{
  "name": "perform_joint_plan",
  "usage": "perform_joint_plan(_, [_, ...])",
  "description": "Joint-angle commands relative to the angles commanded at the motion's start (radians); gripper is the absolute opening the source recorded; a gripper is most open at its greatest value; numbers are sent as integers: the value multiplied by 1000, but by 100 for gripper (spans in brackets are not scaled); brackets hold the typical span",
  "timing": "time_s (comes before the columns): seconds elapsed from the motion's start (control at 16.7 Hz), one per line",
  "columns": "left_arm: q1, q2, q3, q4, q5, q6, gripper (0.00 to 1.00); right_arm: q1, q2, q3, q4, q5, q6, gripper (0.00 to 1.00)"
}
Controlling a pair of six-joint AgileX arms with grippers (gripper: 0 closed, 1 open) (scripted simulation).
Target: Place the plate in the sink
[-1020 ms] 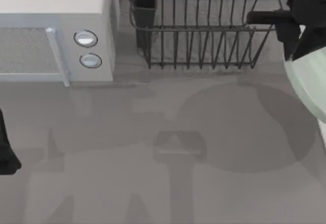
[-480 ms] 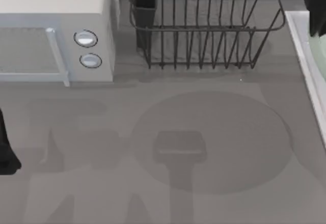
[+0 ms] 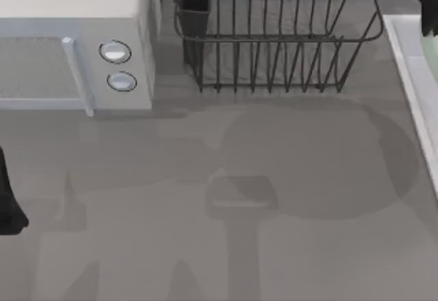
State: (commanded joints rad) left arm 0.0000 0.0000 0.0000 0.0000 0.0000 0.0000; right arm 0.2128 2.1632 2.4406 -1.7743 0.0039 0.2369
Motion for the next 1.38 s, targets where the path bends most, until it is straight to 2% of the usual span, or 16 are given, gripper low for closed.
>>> perform_joint_plan(0.42, [0, 0, 0, 0, 0, 0, 100, -237, 466, 383, 9, 5, -236, 0])
perform_joint_plan(0.6, [0, 0, 0, 0, 0, 0, 100, -292, 544, 458, 15, 6, -291, 0])
perform_joint_plan(0.84, [0, 0, 0, 0, 0, 0, 100, -296, 548, 462, 16, 6, -294, 0])
perform_joint_plan(1.38, [0, 0, 0, 0, 0, 0, 100, -296, 548, 462, 16, 6, -294, 68])
